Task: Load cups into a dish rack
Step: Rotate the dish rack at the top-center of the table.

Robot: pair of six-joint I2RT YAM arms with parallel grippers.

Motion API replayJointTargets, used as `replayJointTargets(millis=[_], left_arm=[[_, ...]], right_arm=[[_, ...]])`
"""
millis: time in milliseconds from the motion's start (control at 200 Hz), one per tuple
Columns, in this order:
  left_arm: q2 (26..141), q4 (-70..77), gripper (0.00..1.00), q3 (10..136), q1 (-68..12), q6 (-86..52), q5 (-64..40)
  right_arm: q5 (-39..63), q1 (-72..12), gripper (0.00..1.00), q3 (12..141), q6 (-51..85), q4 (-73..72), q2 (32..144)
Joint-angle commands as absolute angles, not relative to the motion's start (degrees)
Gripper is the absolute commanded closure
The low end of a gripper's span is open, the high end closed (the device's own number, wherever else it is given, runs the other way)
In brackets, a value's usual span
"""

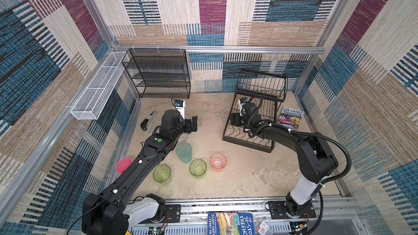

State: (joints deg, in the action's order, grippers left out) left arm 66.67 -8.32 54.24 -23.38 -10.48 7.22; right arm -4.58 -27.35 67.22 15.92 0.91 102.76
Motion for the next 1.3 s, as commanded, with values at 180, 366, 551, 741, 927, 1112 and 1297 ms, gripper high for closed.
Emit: replayJointTargets(millis=[180, 366, 551, 741, 927, 1112, 1297], left_arm=[[66.7, -8.6, 0.02, 54.9, -23.3, -9.4, 8.0], [66.8, -8.5, 0.02, 54.9, -23.1, -9.4, 8.0], [67.0, -8.4, 0.02, 54.9, -22.8, -9.5, 7.9], [67.5, -8.3, 0.02, 55.0, -22.4, -9.6, 7.9], [67.5, -8.4, 0.02, 55.1, -21.8, -10.0, 7.5], [67.2, -8.3, 0.02, 55.1, -20.9, -10.6, 7.2], [67.3, -8.2, 0.02, 55.1, -20.1, -10.9, 7.0]], right_arm=[[-8.1, -29.5, 0.24, 79.0, 19.7, 6.0, 114.1], [-12.4, -29.7, 0.35, 84.7, 22.2, 10.4, 119.6], [-12.2, -30.4, 0.53, 89.6, 22.9, 12.5, 123.3], [-13.7, -32.9, 0.63, 91.4, 22.3, 13.4, 124.4], [-13.6, -34.9, 0.68, 93.2, 21.4, 13.4, 125.2], [-12.8, -37.3, 0.67, 96.1, 20.1, 13.9, 127.0], [-12.4, -38.4, 0.59, 100.0, 19.3, 15.7, 127.9]])
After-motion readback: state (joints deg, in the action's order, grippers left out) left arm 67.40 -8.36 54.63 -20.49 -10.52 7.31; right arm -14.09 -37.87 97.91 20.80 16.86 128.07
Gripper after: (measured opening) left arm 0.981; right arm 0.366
